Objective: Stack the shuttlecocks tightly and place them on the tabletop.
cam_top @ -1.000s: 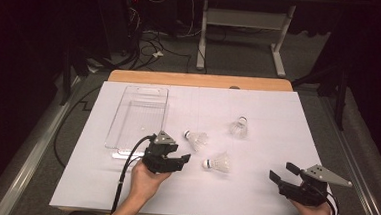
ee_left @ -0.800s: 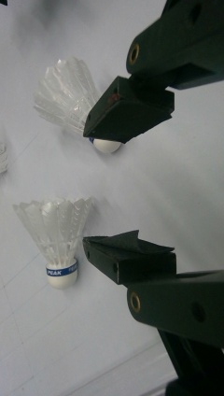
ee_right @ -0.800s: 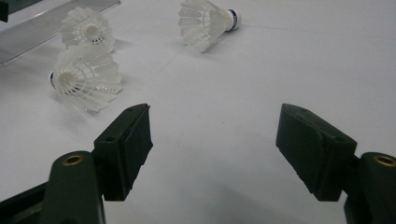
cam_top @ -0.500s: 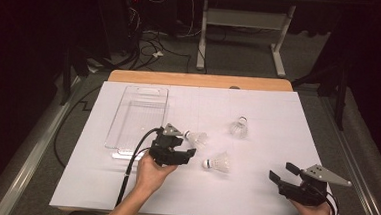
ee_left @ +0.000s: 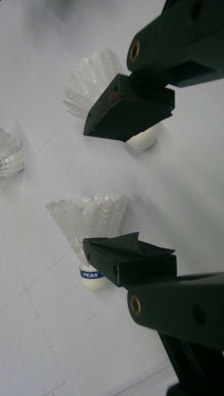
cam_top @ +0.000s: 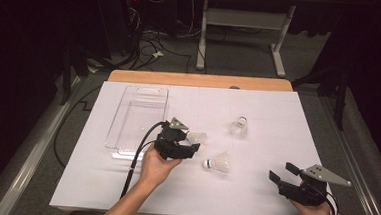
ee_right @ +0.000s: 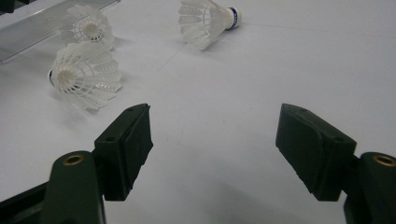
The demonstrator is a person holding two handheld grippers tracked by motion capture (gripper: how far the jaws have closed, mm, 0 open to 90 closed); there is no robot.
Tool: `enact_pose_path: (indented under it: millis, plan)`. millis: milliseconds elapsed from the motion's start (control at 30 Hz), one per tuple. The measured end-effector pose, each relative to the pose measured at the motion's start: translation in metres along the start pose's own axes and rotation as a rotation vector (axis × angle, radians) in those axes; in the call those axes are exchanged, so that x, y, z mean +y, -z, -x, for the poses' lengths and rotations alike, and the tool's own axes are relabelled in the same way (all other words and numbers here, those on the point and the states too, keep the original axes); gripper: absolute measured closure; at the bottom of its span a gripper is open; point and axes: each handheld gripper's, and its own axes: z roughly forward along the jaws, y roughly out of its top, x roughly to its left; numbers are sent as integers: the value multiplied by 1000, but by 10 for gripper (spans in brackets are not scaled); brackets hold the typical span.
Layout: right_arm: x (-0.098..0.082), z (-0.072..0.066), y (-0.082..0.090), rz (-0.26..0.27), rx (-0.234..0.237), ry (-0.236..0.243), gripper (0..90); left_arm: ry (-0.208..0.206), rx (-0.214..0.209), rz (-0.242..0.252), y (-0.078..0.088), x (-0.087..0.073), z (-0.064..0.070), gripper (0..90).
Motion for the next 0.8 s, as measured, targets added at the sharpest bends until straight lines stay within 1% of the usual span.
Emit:
enact_pose_path:
  millis: [167, 267, 367, 467, 667, 800]
  plan:
    - [0, 0, 0, 2, 3, 0, 271, 6, 1, -8, -5, 5, -2, 405]
    - [0, 0, 0, 1, 3, 1, 272, 27, -12, -6, -7, 7, -4, 405]
    - [0, 0, 0, 1, 6, 2, 274, 33, -14, -12, -9, 7, -6, 406]
    - [0, 0, 0, 0, 7, 3, 274, 39, -11, -13, -11, 8, -8, 408]
    - [0, 0, 0, -1, 7, 3, 275, 32, 8, -24, -14, 15, -7, 411]
    - [0, 0, 0, -1, 9, 3, 278, 47, 13, -26, -18, 17, -10, 413]
